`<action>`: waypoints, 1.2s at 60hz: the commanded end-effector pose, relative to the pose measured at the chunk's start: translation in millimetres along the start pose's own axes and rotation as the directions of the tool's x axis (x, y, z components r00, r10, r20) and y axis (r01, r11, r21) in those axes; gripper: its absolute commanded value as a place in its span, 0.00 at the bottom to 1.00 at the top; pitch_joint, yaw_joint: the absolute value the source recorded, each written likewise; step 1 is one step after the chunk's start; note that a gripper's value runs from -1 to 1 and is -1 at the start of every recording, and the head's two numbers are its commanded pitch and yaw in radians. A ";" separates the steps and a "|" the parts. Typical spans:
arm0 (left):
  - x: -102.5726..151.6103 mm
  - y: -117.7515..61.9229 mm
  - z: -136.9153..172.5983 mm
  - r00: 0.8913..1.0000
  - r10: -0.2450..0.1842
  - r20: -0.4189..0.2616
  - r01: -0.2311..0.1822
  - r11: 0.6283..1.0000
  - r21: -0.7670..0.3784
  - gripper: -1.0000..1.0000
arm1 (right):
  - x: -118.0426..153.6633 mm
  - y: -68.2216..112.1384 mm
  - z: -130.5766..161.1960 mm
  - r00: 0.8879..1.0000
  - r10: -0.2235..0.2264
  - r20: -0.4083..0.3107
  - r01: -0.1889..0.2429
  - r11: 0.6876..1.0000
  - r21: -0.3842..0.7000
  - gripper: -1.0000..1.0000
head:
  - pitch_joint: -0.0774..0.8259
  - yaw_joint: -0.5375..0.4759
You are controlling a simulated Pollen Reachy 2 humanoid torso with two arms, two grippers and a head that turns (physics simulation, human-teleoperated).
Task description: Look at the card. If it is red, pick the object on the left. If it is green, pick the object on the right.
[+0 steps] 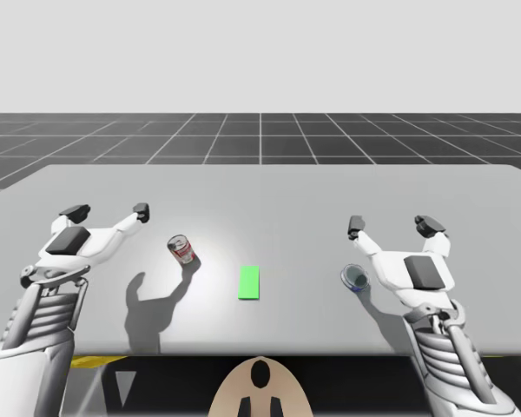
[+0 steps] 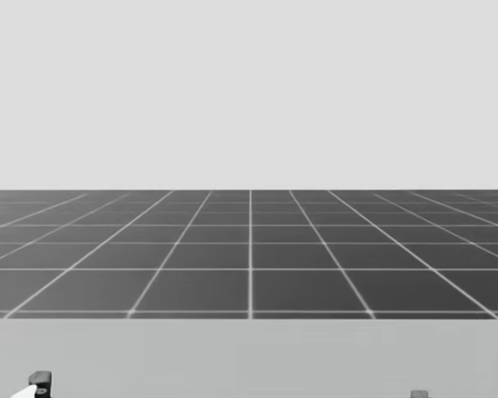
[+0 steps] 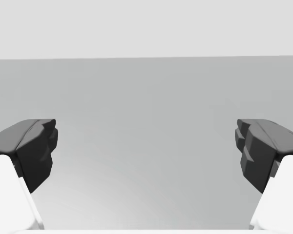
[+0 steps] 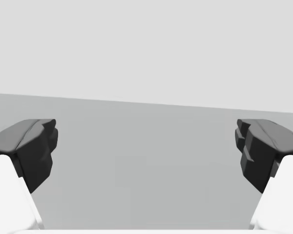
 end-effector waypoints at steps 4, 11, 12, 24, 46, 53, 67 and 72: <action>0.4 2.2 -0.8 1.000 -0.002 -0.003 0.002 1.000 0.007 0.00 | -1.4 5.1 3.8 0.999 -0.039 0.002 0.039 0.999 -0.013 0.00 | 0.11 0.53; 1.3 3.1 -0.4 1.000 -0.003 0.002 0.003 1.000 0.009 0.00 | 0.2 5.1 2.5 0.999 -0.040 -0.016 0.040 0.999 0.009 0.00 | 0.22 0.53; 1.4 3.2 -0.4 1.000 -0.002 0.002 0.002 1.000 0.009 0.00 | 0.1 5.2 2.5 0.999 -0.040 -0.017 0.041 0.999 0.011 0.00 | 0.23 0.53; 1.3 3.2 -0.4 1.000 -0.011 0.002 0.011 1.000 0.010 0.00 | -1.1 5.8 1.5 0.999 -0.028 -0.019 0.028 1.000 0.007 0.00 | 0.43 0.53; 0.7 2.0 -0.8 1.000 -0.028 0.003 0.028 1.000 0.006 0.00 | -3.4 8.3 1.7 1.000 0.005 -0.017 -0.004 1.000 0.020 0.00 | 0.76 0.53; 0.2 1.7 -0.9 0.999 -0.033 0.001 0.033 0.999 0.002 0.00 | -3.8 8.7 1.8 1.000 0.007 -0.018 -0.006 1.000 0.022 0.00 | 0.83 0.55; -0.7 0.1 -1.5 0.999 -0.041 -0.002 0.041 0.999 -0.001 0.00 | -5.4 10.3 1.8 1.000 0.009 -0.026 -0.008 0.999 0.032 0.00 | 0.92 0.58; -0.6 -0.4 -1.3 0.999 -0.041 -0.001 0.041 0.999 -0.003 0.00 | -5.6 10.6 1.9 1.000 0.009 -0.027 -0.008 0.999 0.033 0.00 | 0.91 0.57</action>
